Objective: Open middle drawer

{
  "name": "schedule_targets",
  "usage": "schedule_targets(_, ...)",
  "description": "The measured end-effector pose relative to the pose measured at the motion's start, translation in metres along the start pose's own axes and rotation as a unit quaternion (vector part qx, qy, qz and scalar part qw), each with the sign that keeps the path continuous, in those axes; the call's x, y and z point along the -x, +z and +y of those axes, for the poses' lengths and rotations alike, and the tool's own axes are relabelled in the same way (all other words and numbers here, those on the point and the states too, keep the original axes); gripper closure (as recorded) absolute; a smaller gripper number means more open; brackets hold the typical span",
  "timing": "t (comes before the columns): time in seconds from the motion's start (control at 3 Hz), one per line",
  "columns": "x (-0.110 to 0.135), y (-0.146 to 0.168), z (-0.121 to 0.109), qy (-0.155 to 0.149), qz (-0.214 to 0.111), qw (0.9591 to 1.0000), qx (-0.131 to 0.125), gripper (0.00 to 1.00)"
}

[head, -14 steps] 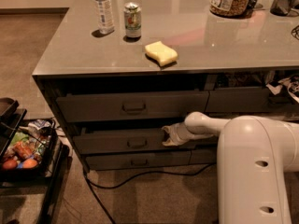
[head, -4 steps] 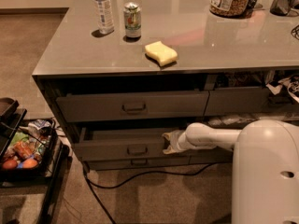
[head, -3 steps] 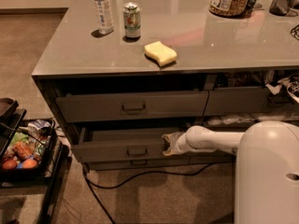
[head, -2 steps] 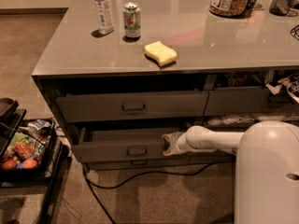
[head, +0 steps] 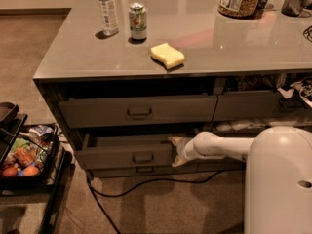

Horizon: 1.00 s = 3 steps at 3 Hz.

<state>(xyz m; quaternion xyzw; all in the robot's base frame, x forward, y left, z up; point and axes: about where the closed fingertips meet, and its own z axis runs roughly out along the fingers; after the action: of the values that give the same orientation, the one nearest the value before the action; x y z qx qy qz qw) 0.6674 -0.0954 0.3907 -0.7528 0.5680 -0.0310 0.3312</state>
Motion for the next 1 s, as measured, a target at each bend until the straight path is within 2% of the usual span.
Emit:
schedule_targets(0.33, 0.0000, 0.0001, 0.0000, 0.000, 0.000, 1.0000, 0.000, 0.29)
schedule_targets(0.67, 0.0001, 0.0001, 0.0001, 0.000, 0.000, 1.0000, 0.000, 0.25)
schedule_targets(1.0, 0.0001, 0.0001, 0.0001, 0.000, 0.000, 1.0000, 0.000, 0.06)
